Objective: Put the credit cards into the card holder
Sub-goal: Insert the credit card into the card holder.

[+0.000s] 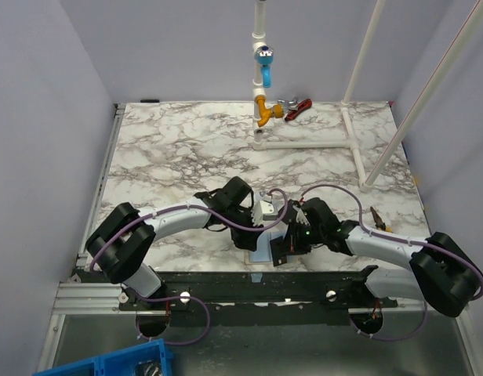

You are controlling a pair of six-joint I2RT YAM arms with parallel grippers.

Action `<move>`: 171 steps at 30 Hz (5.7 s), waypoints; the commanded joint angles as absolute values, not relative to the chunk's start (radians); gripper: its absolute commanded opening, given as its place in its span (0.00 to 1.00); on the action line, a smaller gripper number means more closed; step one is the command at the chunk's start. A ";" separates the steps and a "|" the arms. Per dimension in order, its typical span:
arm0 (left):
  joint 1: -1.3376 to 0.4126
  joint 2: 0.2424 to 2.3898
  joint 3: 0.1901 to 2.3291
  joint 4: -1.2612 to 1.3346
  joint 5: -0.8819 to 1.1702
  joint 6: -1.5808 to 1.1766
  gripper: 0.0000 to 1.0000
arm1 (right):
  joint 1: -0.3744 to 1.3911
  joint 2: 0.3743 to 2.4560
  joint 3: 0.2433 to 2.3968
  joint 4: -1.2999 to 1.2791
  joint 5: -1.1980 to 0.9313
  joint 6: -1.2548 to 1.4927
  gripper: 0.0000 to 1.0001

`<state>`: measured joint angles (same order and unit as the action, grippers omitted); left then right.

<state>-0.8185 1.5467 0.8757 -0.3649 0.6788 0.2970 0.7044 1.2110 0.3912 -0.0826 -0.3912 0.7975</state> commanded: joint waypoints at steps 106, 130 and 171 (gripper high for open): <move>-1.160 1.500 0.711 -0.345 0.109 1.130 0.09 | 0.633 1.092 0.187 0.332 -0.312 0.906 0.01; -1.168 1.492 0.705 -0.282 0.067 1.068 0.13 | 0.551 1.181 0.066 0.632 -0.467 0.995 0.01; -1.184 1.516 0.716 -0.280 0.024 1.027 0.03 | 0.551 1.299 0.060 0.482 -0.548 0.915 0.01</move>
